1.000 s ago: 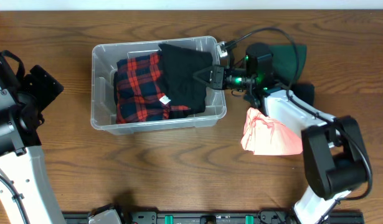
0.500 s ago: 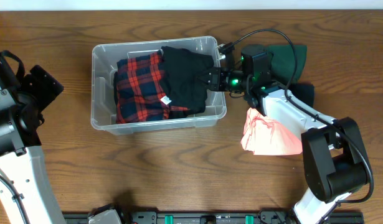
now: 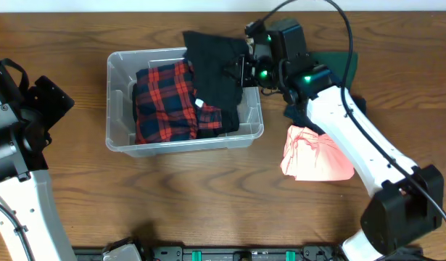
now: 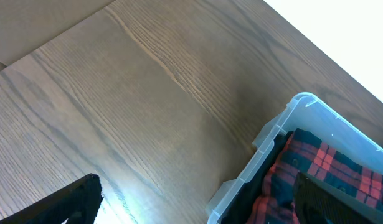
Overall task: Pack container
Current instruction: 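Lift the black shirt and carry it over the bin, then lower the black shirt into the bin beside the plaid shirt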
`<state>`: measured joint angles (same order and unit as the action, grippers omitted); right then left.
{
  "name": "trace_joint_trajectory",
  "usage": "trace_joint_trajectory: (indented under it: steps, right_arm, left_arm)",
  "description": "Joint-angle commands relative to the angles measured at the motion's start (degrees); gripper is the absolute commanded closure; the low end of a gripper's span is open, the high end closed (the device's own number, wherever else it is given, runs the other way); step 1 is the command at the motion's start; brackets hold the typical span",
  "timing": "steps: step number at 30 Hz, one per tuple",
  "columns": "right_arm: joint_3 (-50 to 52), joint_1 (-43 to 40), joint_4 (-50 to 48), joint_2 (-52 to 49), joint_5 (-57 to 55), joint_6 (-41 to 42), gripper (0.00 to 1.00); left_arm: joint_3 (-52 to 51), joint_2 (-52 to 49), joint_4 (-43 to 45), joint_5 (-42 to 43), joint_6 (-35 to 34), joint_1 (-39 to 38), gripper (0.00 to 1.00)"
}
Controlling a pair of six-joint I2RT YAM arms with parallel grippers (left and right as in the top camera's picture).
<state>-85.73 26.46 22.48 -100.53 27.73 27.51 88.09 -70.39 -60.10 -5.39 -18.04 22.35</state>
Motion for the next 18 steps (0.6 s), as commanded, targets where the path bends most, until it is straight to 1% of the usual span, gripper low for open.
trace_joint_trajectory:
  steps: [1, 8, 9, 11, 14, 18]
  right_arm:
    - [-0.9, 2.0, 0.7, 0.1, 3.9, -8.7, 0.99]
    - [-0.8, 3.1, 6.7, -3.3, 3.6, -11.9, 0.99]
    - [-0.8, 3.1, 7.7, -4.0, 2.0, -12.2, 0.99]
    - [-0.8, 3.0, 10.4, -5.4, -4.6, -12.3, 0.99]
    - [-0.8, 3.0, 13.2, -7.1, -14.5, -14.7, 0.99]
    - [-0.8, 3.2, 14.7, -8.3, -20.1, -16.1, 0.99]
  left_arm:
    - [0.7, -0.1, -0.1, -0.9, -0.2, 0.2, 0.02]
    - [0.7, -0.1, -0.1, -0.9, -0.2, 0.2, 0.02]
    - [0.7, -0.1, -0.1, -0.9, -0.2, 0.2, 0.02]
    - [0.7, -0.1, -0.1, -0.9, -0.2, 0.2, 0.02]
    - [0.7, -0.1, -0.1, -0.9, -0.2, 0.2, 0.02]
    - [0.7, -0.1, -0.1, -0.9, -0.2, 0.2, 0.02]
